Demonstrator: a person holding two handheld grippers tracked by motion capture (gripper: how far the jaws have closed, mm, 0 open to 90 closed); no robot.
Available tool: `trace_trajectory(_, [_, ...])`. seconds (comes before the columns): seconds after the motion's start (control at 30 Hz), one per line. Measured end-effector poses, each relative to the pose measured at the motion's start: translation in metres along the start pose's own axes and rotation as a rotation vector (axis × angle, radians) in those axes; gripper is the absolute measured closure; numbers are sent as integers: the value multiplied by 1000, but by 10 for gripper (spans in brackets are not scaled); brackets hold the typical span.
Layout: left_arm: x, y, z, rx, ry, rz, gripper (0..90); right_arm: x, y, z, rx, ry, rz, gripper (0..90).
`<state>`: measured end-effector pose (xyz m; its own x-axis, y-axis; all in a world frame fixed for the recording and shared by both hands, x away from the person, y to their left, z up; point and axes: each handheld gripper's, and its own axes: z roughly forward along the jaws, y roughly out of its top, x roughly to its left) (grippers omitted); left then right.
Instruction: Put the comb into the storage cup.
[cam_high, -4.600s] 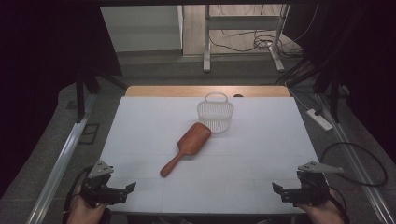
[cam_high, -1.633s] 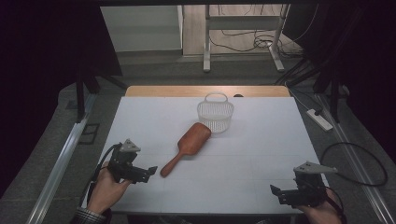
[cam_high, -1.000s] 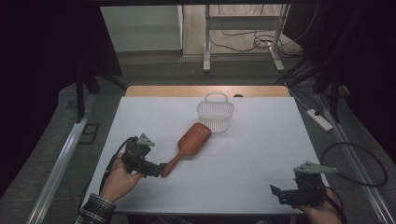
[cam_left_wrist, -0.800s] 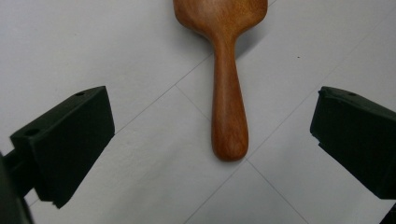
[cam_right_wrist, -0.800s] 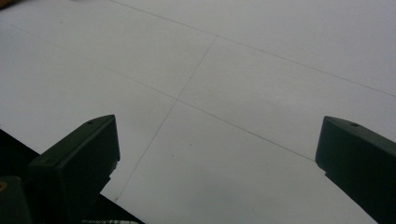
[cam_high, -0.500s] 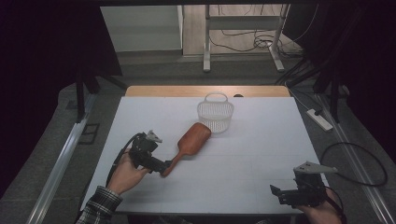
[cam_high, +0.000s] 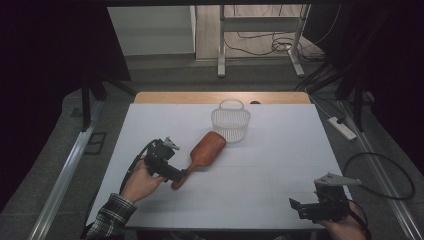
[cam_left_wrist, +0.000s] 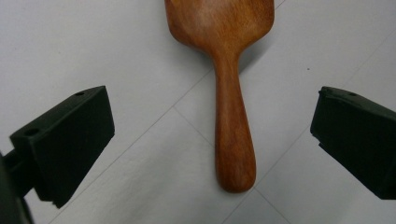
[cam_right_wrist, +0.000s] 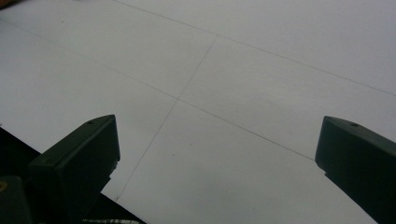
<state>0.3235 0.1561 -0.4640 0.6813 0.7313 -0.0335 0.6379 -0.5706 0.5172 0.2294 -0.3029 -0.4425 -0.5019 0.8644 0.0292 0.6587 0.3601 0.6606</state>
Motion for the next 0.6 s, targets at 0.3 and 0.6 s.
trace_trajectory(0.3, [0,11,9,9,-10,4,0,0,0,0,1,4,0,0])
trace_trajectory(0.6, [0,22,17,25,-6,17,0,0,0,0,2,7,-2,0])
